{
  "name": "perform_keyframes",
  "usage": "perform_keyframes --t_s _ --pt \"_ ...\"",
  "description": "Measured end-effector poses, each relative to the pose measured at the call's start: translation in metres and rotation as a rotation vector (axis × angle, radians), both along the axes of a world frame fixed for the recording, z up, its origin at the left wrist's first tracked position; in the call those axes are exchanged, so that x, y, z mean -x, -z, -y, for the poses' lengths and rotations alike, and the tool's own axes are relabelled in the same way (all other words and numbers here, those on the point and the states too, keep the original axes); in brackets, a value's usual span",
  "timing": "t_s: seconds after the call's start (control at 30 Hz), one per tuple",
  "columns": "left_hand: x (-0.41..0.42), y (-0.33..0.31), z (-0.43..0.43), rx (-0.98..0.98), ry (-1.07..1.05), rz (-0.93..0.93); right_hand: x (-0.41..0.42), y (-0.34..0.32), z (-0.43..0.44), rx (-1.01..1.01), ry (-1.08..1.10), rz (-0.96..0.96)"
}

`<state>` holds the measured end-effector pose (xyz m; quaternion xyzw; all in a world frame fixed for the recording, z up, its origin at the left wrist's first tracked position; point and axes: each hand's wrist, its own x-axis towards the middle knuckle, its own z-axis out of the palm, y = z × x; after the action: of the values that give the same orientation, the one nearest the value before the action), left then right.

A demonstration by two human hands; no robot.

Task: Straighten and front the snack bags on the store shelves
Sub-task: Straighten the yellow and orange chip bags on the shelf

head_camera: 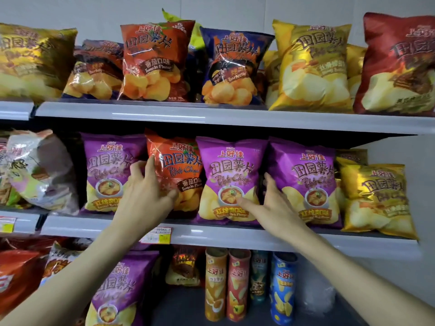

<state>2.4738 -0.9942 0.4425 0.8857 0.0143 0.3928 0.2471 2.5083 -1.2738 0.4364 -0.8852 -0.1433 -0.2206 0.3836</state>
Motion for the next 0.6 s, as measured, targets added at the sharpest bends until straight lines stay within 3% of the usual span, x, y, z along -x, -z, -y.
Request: perform_keyframes --t_s 0.37,0.6 --pt "-0.040 -0.012 -0.023 0.299 0.170 -0.136 -0.023 -0.003 -0.028 -0.298 0.023 -0.078" --pt "-0.049 -0.010 -0.022 0.384 0.255 -0.092 -0.008 0.013 -0.029 -0.406 -0.042 0.133"
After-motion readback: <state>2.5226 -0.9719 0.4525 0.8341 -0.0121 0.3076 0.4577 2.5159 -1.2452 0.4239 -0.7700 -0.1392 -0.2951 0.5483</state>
